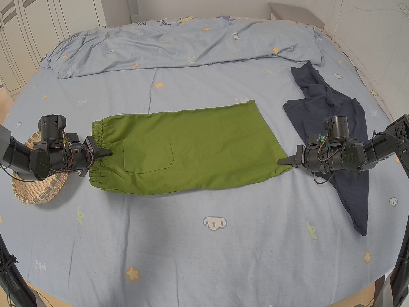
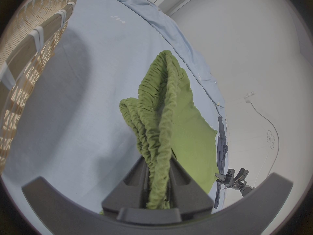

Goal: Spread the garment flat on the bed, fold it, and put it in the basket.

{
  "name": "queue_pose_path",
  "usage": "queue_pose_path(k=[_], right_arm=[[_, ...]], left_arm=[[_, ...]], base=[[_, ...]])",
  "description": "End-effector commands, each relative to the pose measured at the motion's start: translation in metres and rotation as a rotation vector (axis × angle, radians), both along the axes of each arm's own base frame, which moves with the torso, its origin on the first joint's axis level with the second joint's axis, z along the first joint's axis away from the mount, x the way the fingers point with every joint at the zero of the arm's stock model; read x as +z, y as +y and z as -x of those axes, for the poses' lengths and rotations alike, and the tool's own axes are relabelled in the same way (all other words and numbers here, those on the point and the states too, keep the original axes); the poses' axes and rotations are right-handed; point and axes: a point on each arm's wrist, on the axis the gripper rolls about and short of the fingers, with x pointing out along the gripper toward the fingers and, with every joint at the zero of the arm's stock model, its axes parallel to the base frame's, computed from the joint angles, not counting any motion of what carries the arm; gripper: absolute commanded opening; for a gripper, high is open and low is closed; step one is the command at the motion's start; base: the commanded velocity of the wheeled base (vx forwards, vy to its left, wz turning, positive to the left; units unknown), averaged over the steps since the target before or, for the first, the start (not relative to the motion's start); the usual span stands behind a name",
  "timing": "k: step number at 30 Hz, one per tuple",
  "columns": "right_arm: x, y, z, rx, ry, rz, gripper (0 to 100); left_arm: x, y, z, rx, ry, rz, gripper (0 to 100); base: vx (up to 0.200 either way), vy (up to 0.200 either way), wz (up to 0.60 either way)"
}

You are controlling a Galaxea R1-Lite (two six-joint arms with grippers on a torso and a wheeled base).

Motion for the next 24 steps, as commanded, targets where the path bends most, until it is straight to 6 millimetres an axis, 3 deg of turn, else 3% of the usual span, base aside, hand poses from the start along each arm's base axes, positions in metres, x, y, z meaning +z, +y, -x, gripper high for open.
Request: queue_pose_path(k=[1, 15, 18, 24], right_arm=[[0.012, -0.005, 0.001, -0.01, -0.039, -0.003, 0], [0.049, -0.005, 0.026, -0.006, -0.107, -0.004, 0], [0.062, -0.007, 0.059, -0.02, -0.103, 0.011, 0], [0.047, -0.011, 0.101, -0.025, -0.019, 0.038, 0]], left_arm=[[-0.001, 0.001, 0.0, 0.002, 0.002, 0.0, 0], [0.0, 0.005, 0.001, 0.012, 0.006, -0.003, 0], [0.008, 0.008, 0.008, 0.012, 0.006, -0.002, 0], [0.003, 0.018, 0.024, -0.028, 0.089, -0.107, 0]], base=[[0.0, 0.0, 0.0], [0.0, 0.0, 0.0], [0.0, 0.0, 0.0], [0.0, 0.0, 0.0]])
